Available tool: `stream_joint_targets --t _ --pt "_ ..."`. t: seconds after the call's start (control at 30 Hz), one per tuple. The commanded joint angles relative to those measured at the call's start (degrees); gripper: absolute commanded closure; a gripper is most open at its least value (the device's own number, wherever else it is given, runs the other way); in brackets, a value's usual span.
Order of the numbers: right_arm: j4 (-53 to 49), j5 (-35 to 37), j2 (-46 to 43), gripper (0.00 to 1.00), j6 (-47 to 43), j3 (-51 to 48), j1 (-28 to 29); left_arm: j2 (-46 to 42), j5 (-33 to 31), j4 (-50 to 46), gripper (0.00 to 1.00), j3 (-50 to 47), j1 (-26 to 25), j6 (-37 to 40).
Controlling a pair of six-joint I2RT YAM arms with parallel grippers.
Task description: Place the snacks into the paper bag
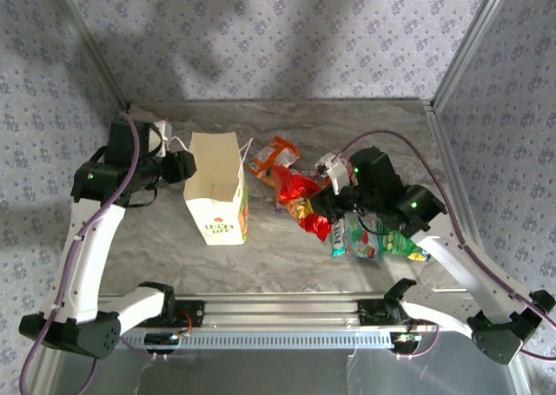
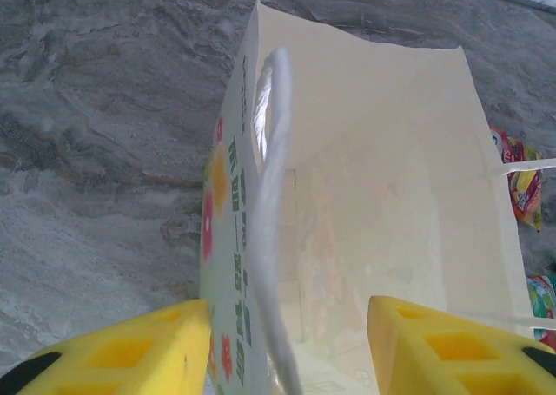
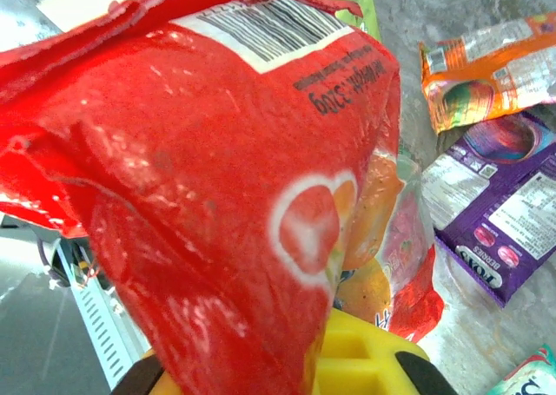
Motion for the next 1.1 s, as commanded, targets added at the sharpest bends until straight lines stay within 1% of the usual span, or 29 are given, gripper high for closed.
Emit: stream_joint_targets --t 0.0,0.33,0.5,0.7,0.87,1.07 --pt "4.9 -2.7 -2.6 0.93 2.1 4.9 0.1 -1.1 0.4 1.1 0.49 2.4 0.7 0.4" --pt "5.8 -5.1 -2.8 0.94 5.5 10.6 0.9 -0.3 0.4 1.4 0.52 2.7 1.6 1.2" --pt "8.8 -6.0 -1.9 0.95 7.3 13.7 1.7 -0.6 1.1 2.1 0.52 3.2 2.0 1.2" --pt "10.4 -6.6 0.6 0.95 8.8 17.1 3.1 -0.7 1.5 2.0 0.52 3.7 2.4 1.6" --pt "13.9 -7.6 3.3 0.95 9.6 19.9 4.5 -0.7 1.8 2.3 0.52 3.6 2.7 1.6" --pt "14.9 -8.9 8.6 0.96 8.1 26.3 7.6 -0.3 2.6 2.4 0.52 4.0 3.0 1.8"
